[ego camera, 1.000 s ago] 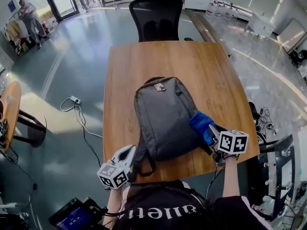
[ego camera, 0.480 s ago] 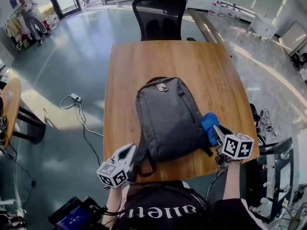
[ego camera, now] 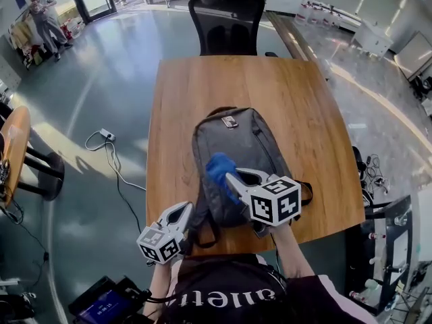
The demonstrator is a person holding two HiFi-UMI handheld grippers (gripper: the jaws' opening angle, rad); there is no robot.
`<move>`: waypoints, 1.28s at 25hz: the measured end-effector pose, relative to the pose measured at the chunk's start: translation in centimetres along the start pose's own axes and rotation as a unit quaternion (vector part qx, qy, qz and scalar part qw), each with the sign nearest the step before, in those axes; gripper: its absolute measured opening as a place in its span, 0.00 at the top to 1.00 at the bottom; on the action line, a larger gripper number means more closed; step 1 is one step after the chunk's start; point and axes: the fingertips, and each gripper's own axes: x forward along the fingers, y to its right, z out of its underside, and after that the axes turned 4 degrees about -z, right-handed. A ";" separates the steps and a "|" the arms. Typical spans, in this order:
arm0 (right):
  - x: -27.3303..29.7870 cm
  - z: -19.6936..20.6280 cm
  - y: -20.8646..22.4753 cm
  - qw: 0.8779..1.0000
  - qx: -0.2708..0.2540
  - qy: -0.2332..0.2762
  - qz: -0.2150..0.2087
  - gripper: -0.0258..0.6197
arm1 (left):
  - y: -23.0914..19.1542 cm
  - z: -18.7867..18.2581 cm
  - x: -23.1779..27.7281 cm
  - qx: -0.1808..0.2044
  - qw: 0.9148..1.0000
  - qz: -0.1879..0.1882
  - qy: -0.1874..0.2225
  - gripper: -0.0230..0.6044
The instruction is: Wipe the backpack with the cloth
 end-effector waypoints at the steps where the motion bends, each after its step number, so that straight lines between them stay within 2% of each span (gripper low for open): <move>1: 1.5 0.4 -0.9 1.000 -0.009 -0.016 -0.011 0.87 | 0.0 0.0 0.0 0.000 1.000 0.001 0.000 0.97; 5: 6.0 2.0 -2.6 0.996 -0.043 -0.072 -0.031 0.87 | 0.1 0.2 0.1 -0.001 1.000 0.001 0.000 0.97; 10: 7.6 3.0 -0.9 0.992 -0.059 -0.108 -0.008 0.87 | 0.0 0.6 -0.2 -0.004 1.000 -0.004 0.000 0.97; 16: 4.5 1.9 2.7 0.995 -0.045 -0.088 0.026 0.87 | 0.1 0.8 -0.5 -0.006 1.000 -0.005 0.000 0.97; 23: -1.4 0.3 10.2 0.995 0.007 -0.043 0.091 0.87 | -0.2 0.9 -0.2 -0.005 1.000 0.000 -0.004 0.97; 32: -10.1 1.2 19.9 0.975 0.048 -0.022 0.214 0.87 | 0.0 1.3 -0.2 -0.006 1.000 0.004 -0.008 0.97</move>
